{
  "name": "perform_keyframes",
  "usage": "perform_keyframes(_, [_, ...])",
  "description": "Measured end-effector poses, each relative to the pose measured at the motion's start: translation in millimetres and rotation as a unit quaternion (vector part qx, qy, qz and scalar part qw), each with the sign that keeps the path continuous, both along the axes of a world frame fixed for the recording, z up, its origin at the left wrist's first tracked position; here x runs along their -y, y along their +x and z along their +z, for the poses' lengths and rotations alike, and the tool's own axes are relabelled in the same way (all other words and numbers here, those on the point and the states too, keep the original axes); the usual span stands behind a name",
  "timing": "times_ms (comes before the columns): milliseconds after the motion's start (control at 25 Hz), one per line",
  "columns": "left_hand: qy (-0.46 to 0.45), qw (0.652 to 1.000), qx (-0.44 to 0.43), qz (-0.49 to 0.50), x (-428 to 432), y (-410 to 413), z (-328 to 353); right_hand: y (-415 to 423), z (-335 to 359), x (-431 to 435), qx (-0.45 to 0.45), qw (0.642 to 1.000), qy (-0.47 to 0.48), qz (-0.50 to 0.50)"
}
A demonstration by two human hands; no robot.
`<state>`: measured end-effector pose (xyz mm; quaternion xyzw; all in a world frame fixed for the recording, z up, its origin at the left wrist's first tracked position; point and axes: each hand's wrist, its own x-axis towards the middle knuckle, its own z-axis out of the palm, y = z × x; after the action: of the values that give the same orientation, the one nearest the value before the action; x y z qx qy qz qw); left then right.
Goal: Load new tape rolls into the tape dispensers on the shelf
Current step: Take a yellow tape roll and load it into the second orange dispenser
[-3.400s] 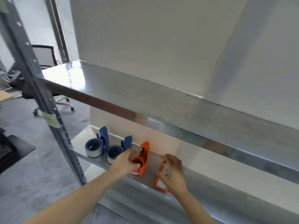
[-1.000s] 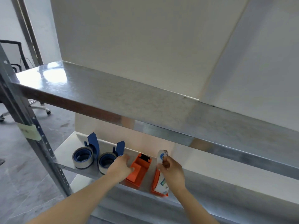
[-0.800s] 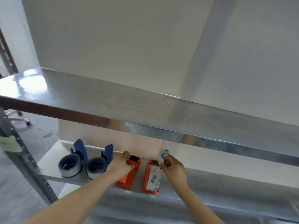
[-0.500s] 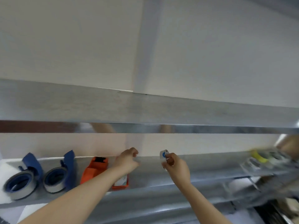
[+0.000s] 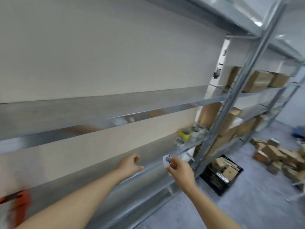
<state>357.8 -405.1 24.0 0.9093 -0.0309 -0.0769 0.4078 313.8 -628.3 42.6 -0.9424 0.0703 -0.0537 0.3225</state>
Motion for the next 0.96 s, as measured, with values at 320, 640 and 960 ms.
perform_keyframes(320, [-0.044,0.998,-0.027,-0.047,205,69,7,55,16,192,-0.005,0.997,-0.028,-0.067])
perform_keyframes(640, [-0.013,0.995,-0.054,-0.08,317,179,-17,150,-3,298,-0.019,0.997,-0.035,-0.07])
perform_keyframes(960, [0.032,0.994,-0.092,-0.049,380,334,-71,295,-38,364,-0.065,0.996,-0.064,-0.023])
